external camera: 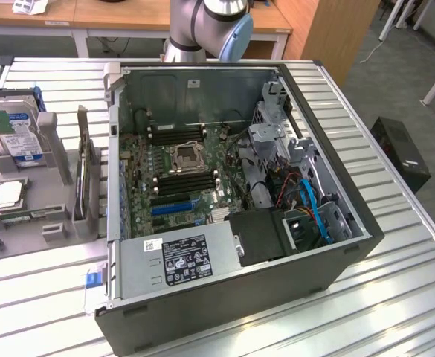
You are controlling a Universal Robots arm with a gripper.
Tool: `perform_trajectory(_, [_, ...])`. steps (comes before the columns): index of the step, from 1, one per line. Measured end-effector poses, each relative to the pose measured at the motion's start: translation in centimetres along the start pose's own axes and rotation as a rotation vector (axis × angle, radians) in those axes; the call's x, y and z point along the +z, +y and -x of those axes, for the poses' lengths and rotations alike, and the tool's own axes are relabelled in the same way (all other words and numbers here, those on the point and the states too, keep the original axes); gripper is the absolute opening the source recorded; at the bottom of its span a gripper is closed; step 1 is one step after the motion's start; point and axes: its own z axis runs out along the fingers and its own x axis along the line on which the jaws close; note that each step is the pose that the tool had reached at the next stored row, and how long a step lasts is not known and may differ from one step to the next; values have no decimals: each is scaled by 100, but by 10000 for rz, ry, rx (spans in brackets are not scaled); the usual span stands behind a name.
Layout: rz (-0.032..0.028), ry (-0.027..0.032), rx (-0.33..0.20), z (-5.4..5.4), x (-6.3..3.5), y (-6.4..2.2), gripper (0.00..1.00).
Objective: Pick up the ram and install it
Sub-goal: 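Pick up the ram and move it above insertion slot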
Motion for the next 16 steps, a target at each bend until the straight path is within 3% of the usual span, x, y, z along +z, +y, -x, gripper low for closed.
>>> perform_trajectory(10, [4, 4, -44, 0, -3, -13, 12])
perform_trajectory(16, [9, 1, -42, 5, -4, -169, 12])
